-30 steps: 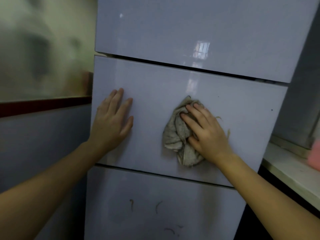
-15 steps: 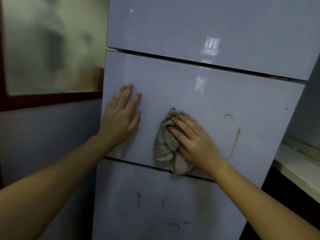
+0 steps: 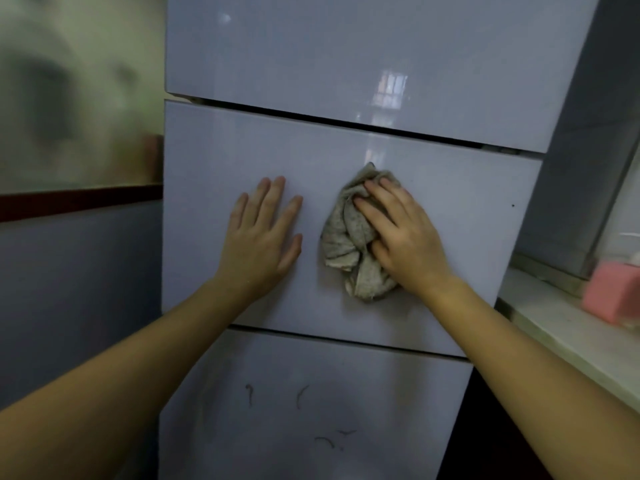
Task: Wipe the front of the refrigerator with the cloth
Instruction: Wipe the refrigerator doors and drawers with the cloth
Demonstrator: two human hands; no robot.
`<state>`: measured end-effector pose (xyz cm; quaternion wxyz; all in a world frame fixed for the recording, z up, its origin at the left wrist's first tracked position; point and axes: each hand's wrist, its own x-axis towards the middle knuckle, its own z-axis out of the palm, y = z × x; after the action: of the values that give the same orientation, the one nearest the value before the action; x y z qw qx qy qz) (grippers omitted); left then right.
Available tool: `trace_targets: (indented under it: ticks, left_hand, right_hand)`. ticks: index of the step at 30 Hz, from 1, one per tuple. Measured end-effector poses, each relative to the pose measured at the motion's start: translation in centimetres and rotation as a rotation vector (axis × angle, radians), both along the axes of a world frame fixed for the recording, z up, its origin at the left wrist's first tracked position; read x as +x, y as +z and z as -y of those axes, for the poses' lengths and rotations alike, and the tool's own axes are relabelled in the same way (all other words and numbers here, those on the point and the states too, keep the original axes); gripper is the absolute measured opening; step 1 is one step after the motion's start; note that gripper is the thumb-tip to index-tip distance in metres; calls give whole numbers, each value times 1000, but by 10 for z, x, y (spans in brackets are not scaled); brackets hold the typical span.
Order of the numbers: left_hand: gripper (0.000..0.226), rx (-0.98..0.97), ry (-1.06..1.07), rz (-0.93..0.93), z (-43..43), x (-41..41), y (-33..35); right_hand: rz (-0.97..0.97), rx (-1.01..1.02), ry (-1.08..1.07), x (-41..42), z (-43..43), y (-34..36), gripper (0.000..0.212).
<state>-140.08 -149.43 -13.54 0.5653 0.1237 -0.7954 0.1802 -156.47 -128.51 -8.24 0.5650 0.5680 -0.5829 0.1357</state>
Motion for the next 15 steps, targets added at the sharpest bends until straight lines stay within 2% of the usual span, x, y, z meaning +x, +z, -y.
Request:
trace_targets:
  ticks: [2, 4, 7, 10, 15]
  left_hand:
    - [57, -19, 1, -21, 2, -1, -3]
    - [56, -41, -8, -34, 5, 0, -4]
    - [55, -50, -30, -53, 6, -1, -4]
    - [56, -53, -45, -45, 7, -2, -5]
    - [58, -43, -50, -22, 8, 0, -4]
  right_hand:
    - [-15, -27, -1, -11, -11, -3, 56]
    - [54, -91, -18, -21, -24, -17, 55]
    - [192, -167, -54, -29, -42, -61, 57]
    - [220, -157, -96, -34, -54, -99, 59]
    - [206, -144, -110, -32, -55, -86, 61]
